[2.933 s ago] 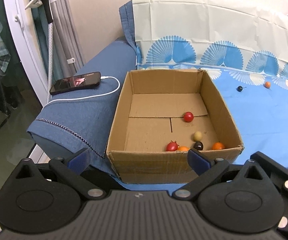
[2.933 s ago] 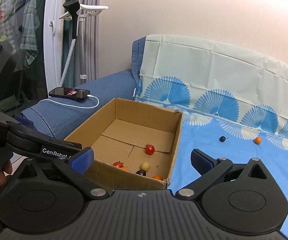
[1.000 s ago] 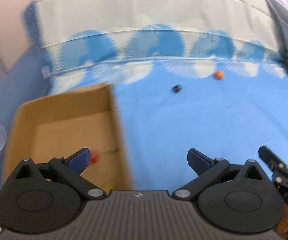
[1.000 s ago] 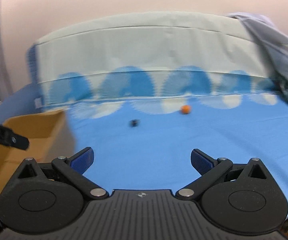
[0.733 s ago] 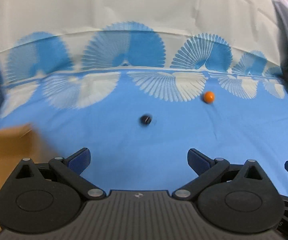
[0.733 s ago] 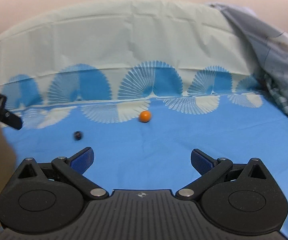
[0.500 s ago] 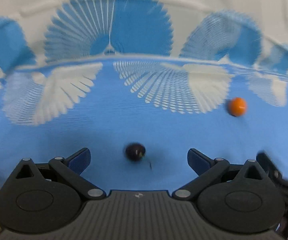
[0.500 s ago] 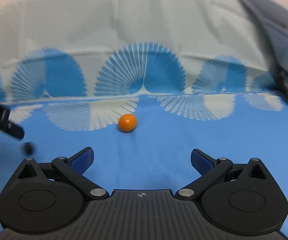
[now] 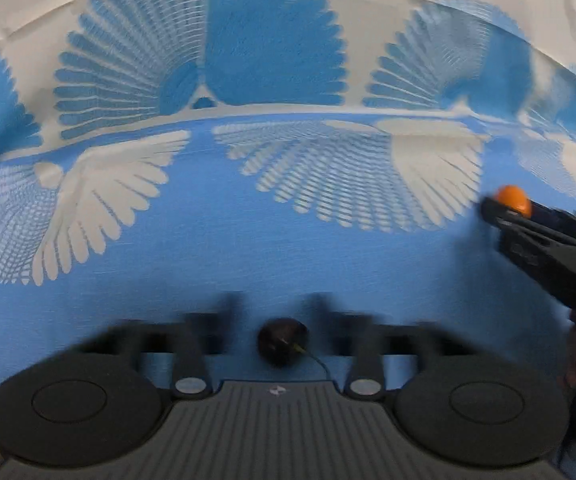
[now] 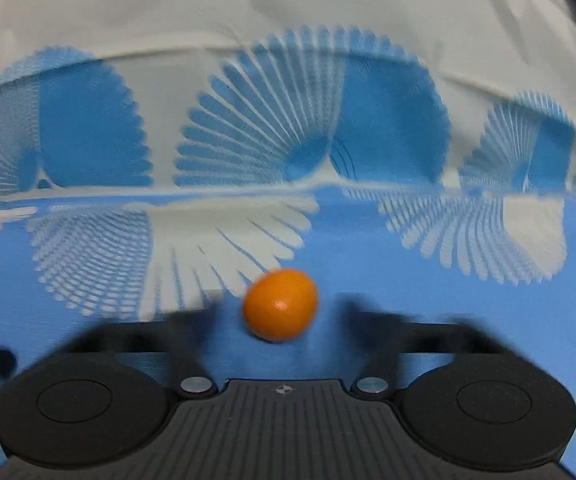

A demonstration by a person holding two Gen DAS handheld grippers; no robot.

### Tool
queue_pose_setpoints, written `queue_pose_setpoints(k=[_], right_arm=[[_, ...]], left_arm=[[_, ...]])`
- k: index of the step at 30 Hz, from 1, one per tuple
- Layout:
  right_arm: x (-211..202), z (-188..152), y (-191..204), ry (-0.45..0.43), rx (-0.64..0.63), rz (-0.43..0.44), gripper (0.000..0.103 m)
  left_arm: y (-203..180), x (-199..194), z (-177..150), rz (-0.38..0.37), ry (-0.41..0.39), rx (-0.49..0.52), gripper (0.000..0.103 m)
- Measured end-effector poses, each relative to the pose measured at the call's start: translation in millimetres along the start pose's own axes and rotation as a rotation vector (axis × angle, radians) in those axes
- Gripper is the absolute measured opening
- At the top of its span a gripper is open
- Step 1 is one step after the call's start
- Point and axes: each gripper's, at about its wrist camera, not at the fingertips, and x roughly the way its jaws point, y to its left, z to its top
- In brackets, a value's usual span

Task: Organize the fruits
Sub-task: 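Grasp the small orange with the right gripper while the left gripper grasps the dark cherry, then carry the small orange and dark cherry in both grippers over the box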

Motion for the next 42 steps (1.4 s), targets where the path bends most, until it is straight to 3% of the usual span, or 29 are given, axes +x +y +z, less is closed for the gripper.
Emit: queue_pose_setpoints(k=[13,23,27,33,42], right_arm=[[-64,-11,1,0.016,0.088,0.032,0.039],[-156,-69,31,0.073,0.143,0.045,0.039],[-202,-73,44,0.06,0.157,0.034,0.039],[-284,-54,84,0.01,0.146,0.054,0.039],[-408,-32,191,-0.028,0.05,0.308,0.039]], left_arm=[[12,-70,-11,-0.058,-0.068,-0.034,0.026],[20,-104,-79,-0.069,-0.006,-0.049,0.026],[33,-150,-87,-0.089,-0.024,-0.072,0.026],[66,-239,-89,-0.071,-0.087,-0.104,0.026],[144,-364,-126,0.024,-0.162,-0.15,0.026]])
